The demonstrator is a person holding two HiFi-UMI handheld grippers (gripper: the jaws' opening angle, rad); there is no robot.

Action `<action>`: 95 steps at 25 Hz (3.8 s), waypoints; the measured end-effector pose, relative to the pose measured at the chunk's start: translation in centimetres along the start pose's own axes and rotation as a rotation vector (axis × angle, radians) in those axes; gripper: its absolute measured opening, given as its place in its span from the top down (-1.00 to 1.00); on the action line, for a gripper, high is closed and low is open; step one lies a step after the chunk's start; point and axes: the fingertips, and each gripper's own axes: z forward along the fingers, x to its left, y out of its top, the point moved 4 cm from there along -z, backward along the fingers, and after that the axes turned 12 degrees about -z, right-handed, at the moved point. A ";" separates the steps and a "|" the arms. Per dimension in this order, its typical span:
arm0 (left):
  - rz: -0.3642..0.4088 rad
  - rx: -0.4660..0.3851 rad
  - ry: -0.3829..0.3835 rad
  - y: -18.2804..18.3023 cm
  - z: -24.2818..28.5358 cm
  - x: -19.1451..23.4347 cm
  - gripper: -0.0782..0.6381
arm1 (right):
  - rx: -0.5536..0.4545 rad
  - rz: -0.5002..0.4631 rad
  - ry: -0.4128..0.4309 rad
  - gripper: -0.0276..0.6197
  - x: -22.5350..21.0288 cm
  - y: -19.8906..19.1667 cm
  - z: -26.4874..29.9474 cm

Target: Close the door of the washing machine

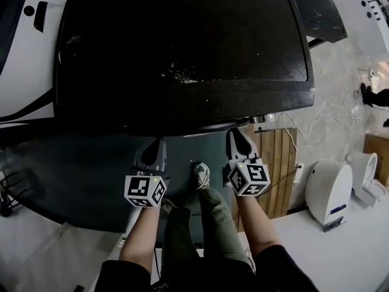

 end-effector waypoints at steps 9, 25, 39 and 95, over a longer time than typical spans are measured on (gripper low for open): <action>0.022 0.012 -0.002 -0.1 -0.1 0.0 0.76 | -0.018 0.048 -0.012 0.78 0.1 0.0 -0.2; 0.109 0.056 -0.170 -0.5 -5.8 -2.9 0.76 | -0.048 0.087 -0.155 0.91 2.7 -0.9 -8.9; 0.188 0.058 -0.311 -0.2 -19.0 -3.9 0.76 | -0.117 0.011 -0.163 0.91 14.0 0.8 -21.7; 0.358 -0.111 -0.424 -1.1 -52.3 -0.6 0.76 | -0.292 -0.225 -0.147 0.92 36.7 0.9 -44.4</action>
